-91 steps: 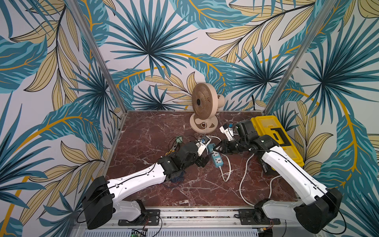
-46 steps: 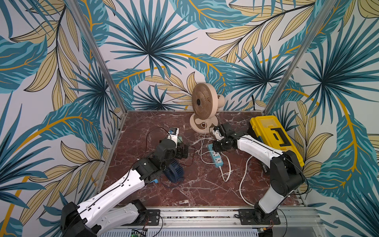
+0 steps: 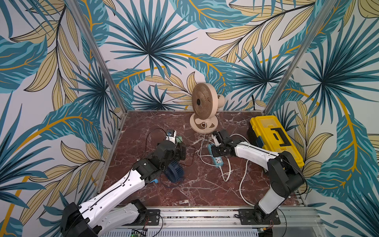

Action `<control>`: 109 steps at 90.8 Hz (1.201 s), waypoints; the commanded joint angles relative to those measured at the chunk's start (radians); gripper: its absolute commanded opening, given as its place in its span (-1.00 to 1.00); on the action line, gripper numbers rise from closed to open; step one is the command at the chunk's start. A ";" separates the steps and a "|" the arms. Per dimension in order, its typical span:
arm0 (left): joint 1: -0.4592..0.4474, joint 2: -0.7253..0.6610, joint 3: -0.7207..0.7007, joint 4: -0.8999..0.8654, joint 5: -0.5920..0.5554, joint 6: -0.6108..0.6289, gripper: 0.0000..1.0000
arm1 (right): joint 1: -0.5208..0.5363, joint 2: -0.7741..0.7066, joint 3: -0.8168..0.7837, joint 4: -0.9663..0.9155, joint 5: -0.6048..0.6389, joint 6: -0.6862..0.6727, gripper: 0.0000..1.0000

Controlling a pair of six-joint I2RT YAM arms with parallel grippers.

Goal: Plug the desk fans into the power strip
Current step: Insert the plug into the socket.

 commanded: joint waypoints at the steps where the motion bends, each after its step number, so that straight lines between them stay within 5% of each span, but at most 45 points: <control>1: 0.003 -0.007 -0.018 0.011 0.003 -0.005 1.00 | 0.015 0.001 -0.045 0.019 0.078 0.014 -1.00; 55: 0.008 -0.004 -0.022 0.011 -0.008 -0.004 1.00 | 0.071 0.058 -0.202 -0.002 0.083 0.116 -1.00; 76: 0.052 -0.010 0.001 -0.051 -0.036 -0.026 1.00 | 0.073 -0.087 -0.038 -0.155 0.073 0.113 0.01; 109: 0.278 0.134 0.108 -0.152 0.095 0.002 1.00 | 0.073 -0.231 -0.025 -0.209 -0.111 0.117 0.62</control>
